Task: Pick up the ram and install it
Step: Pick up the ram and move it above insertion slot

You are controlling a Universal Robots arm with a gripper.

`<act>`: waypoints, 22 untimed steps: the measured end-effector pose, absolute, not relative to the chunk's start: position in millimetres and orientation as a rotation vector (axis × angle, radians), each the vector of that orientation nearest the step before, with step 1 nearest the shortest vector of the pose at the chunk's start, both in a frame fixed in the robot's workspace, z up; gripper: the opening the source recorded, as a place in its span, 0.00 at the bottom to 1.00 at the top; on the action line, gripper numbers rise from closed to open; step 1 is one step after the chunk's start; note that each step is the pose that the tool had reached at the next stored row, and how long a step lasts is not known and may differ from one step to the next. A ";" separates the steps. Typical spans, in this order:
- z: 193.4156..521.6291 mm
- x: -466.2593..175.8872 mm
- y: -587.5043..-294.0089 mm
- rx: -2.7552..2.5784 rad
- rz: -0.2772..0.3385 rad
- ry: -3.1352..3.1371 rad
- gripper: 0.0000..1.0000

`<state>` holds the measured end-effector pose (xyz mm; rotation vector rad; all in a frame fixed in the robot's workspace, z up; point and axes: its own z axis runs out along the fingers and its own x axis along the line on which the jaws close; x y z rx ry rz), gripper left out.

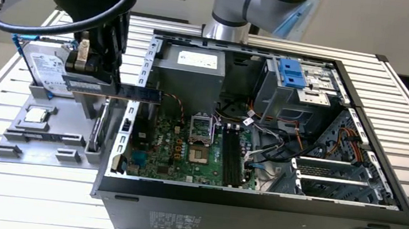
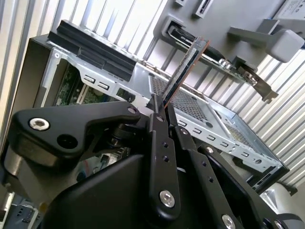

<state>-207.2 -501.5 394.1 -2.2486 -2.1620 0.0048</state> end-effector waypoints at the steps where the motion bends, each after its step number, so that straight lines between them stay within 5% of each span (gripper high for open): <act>1: 394.2 -205.5 -501.5 -2.249 0.005 -2.162 0.00; 22: 394.1 -172.2 -501.5 -2.249 0.005 -2.162 0.00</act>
